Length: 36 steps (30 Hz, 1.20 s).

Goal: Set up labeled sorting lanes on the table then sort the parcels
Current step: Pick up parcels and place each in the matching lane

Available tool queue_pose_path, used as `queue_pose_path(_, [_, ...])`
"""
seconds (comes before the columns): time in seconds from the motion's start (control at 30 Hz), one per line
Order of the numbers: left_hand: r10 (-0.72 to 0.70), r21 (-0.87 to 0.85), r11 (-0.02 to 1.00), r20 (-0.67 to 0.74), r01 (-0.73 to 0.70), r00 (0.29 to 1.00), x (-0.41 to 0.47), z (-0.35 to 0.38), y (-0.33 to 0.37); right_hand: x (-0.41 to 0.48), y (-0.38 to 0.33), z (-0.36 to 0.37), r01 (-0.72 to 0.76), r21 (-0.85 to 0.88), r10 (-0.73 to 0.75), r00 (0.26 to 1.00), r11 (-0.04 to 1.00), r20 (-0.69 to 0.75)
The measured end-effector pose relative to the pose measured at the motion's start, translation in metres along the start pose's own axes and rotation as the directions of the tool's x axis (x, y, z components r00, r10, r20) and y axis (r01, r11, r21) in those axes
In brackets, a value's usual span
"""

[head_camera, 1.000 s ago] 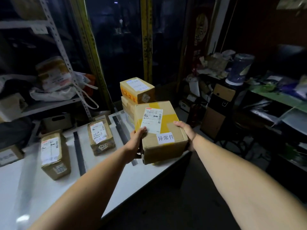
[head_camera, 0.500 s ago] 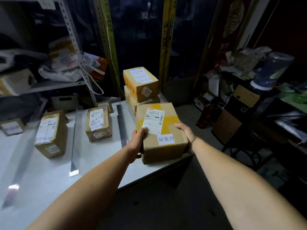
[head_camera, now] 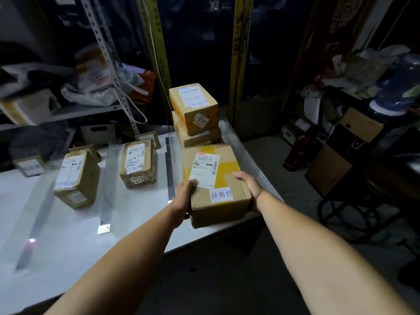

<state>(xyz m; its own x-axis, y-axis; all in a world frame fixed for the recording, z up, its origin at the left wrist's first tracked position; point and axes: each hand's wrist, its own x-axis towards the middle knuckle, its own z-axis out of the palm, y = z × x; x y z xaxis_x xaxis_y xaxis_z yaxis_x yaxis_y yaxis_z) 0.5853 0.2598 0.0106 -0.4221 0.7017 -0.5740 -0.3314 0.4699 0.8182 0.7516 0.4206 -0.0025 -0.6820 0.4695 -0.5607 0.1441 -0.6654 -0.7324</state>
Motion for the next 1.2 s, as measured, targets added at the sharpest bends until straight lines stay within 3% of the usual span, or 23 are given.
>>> queue_pose_path(0.2, [-0.009, -0.025, 1.0, -0.003, 0.009, 1.0, 0.013, 0.003, 0.0, 0.012, -0.002, -0.003, 0.015, 0.029, -0.014, 0.999, 0.999, -0.029])
queue_pose_path(0.57, [-0.04, -0.014, 0.999, 0.008, 0.04, 0.999, 0.031, 0.002, 0.001, 0.024, -0.014, -0.009, -0.035, -0.092, 0.027, 0.996, 0.995, -0.081])
queue_pose_path(1.0, [0.068, 0.013, 0.998, -0.069, -0.067, 0.995, 0.018, 0.006, 0.021, 0.013, -0.022, 0.002, 0.057, -0.137, -0.078, 0.985, 0.989, -0.153])
queue_pose_path(1.2, [0.138, 0.113, 0.986, -0.143, -0.122, 0.98, 0.013, 0.007, 0.031, 0.002, -0.035, 0.011, 0.079, -0.233, -0.127, 0.971, 0.969, -0.2])
